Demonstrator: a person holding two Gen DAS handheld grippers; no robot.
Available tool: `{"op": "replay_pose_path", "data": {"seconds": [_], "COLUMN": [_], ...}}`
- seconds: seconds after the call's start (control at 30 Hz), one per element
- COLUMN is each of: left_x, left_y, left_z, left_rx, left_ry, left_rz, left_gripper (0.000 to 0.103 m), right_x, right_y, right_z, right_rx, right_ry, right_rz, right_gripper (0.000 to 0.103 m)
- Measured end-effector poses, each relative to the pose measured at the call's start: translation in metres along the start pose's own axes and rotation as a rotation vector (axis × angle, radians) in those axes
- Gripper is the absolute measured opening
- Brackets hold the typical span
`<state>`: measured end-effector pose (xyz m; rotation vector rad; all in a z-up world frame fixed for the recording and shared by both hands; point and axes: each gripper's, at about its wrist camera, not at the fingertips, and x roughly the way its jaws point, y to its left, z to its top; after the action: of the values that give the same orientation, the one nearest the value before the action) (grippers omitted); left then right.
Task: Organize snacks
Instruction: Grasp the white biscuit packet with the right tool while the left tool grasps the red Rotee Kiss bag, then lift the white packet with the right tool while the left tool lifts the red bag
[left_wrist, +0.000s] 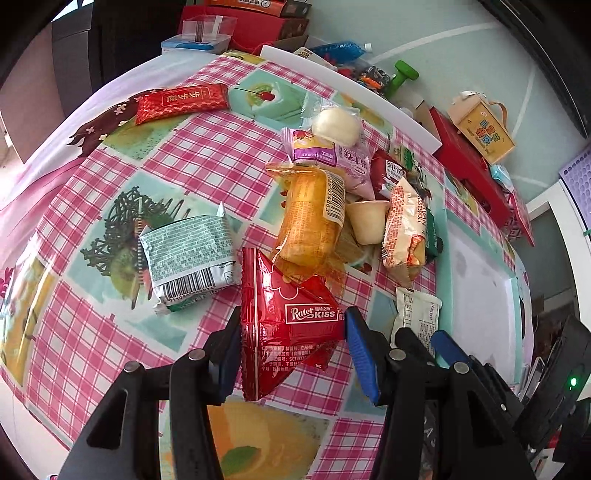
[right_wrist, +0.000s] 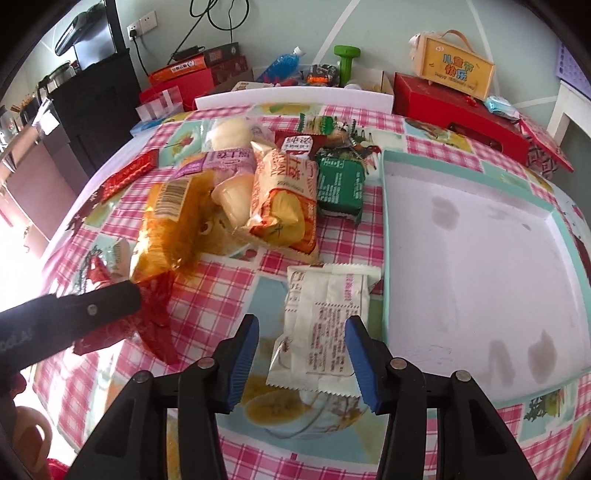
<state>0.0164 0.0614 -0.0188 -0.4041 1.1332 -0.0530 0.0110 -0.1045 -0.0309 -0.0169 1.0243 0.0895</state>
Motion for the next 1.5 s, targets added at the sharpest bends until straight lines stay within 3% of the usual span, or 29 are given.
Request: {"op": "replay_pose_path", "data": {"seconds": [0.43,0.77,1.03,1.2,1.27,1.37,1.5], "left_x": [-0.002,0.0,0.0,-0.001,-0.002,-0.003,-0.004], "left_y": [0.0,-0.001,0.001,-0.001,-0.001,0.0,0.0], "left_z": [0.0,0.0,0.001,0.0,0.0,0.001,0.001], "left_rx": [0.002,-0.002,-0.01,-0.008,-0.008,-0.012,-0.008], "left_ry": [-0.005,0.0,0.004,0.012,0.011,0.01,0.007], "left_rz": [0.004,0.009,-0.003,-0.027,-0.035,-0.049,-0.058], "left_gripper": [0.055,0.055,0.055,0.055,0.055,0.055,0.055], "right_x": [0.005,0.004,0.002,0.0,0.0,-0.002,0.005], "right_y": [-0.004,0.002,-0.005,-0.006,-0.007,-0.006,-0.008], "right_z": [0.005,0.003,0.002,0.002,0.002,0.005,0.008], "right_rx": [0.015,-0.004,0.029,0.032,0.031,-0.005,-0.004], "right_ry": [-0.007,0.001,0.016,0.012,-0.004,-0.04,-0.023], "right_rz": [-0.015,0.048,0.162,0.174,0.129,-0.008,-0.041], "right_gripper": [0.052,0.051,0.051,0.052,0.052,0.052,0.051]}}
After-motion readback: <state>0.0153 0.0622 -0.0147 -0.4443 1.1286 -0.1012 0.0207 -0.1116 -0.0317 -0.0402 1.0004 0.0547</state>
